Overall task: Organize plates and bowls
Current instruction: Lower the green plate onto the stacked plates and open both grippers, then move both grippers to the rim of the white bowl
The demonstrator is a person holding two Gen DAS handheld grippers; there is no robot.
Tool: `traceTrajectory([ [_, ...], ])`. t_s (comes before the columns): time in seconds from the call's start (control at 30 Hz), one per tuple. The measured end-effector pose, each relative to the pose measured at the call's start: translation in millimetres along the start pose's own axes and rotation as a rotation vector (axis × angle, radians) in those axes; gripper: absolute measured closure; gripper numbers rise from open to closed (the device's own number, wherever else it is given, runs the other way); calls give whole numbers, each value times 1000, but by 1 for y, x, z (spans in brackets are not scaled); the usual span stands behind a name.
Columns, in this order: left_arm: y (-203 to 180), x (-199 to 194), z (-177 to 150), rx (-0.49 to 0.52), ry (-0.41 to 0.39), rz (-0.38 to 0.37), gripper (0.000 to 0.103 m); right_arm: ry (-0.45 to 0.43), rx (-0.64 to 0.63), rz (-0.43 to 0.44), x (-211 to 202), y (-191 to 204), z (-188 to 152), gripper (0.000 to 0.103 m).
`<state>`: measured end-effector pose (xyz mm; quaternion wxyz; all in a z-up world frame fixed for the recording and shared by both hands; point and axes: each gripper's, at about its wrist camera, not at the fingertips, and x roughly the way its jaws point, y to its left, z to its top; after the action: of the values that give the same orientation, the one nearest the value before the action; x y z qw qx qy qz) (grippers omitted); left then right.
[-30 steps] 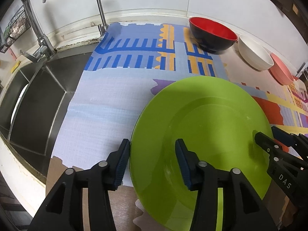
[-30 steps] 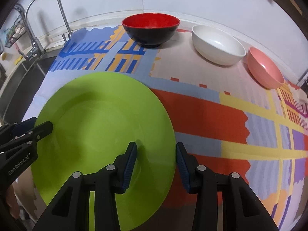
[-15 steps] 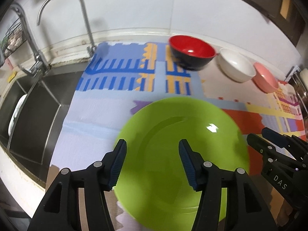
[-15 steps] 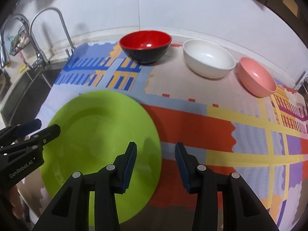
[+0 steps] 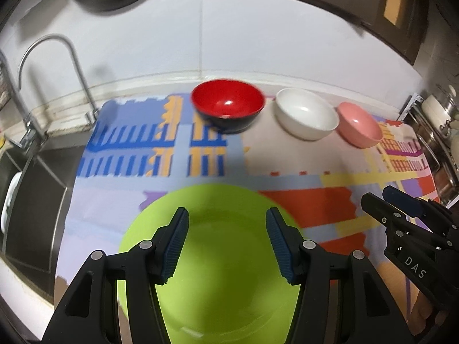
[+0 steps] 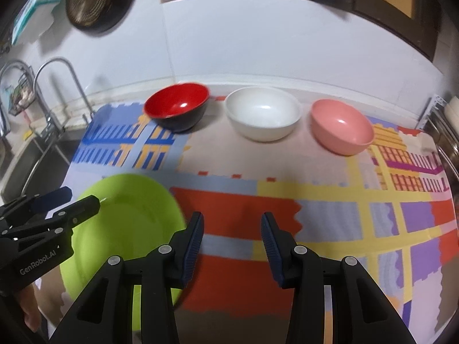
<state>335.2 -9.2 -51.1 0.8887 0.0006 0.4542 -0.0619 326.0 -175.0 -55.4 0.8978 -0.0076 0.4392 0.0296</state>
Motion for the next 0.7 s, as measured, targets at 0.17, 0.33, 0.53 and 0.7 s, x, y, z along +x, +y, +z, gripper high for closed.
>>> traceTrajectory([
  [0.17, -19, 0, 19, 35, -36, -6, 48, -35, 31, -18, -5, -18, 10, 61],
  [0.33, -37, 7, 42, 58, -50, -41, 49, -76, 60, -24, -9, -37, 22, 61],
  [0.53, -54, 23, 65, 80, -64, -63, 50, -115, 117, -2, -3, -59, 40, 61],
  [0.7, -64, 44, 82, 70, -38, -85, 53, -124, 148, 7, 11, -73, 51, 61],
])
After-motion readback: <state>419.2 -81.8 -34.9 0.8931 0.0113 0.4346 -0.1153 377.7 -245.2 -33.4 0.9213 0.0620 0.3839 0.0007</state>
